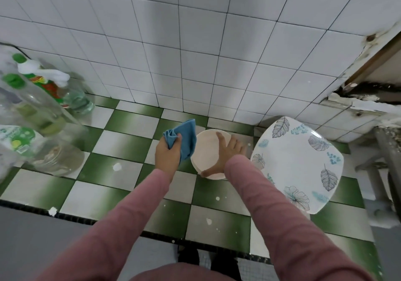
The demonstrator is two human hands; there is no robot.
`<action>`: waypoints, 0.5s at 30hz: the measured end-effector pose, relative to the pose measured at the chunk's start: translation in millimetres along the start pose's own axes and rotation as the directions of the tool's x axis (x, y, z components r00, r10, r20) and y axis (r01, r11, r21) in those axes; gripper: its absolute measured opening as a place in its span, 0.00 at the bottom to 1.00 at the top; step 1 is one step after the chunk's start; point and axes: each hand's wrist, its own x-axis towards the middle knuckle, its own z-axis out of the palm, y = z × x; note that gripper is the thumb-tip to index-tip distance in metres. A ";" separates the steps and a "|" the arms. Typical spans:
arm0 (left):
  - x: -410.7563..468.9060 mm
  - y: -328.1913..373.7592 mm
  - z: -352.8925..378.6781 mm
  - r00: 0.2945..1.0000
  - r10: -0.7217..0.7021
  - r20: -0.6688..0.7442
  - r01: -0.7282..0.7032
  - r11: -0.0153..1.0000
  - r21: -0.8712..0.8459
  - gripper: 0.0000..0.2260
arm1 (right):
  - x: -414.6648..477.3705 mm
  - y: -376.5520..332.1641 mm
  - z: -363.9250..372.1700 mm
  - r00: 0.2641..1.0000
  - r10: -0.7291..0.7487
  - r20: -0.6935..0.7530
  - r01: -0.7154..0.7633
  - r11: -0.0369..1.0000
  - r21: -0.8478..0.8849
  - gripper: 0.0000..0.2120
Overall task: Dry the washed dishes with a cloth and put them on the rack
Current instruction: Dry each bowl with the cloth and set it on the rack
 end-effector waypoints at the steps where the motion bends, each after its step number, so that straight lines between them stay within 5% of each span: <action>1: 0.1 -0.7 -0.4 1.000 0.001 0.004 -0.001 1.000 0.002 0.08 | -1.8 -1.3 2.4 1.000 -0.002 0.005 0.002 1.000 -0.002 0.70; 15: 4.2 -4.7 -4.8 0.996 0.048 -0.073 -0.043 0.997 0.068 0.05 | -19.9 -3.8 7.4 0.986 -0.024 -0.164 0.043 0.993 0.112 0.55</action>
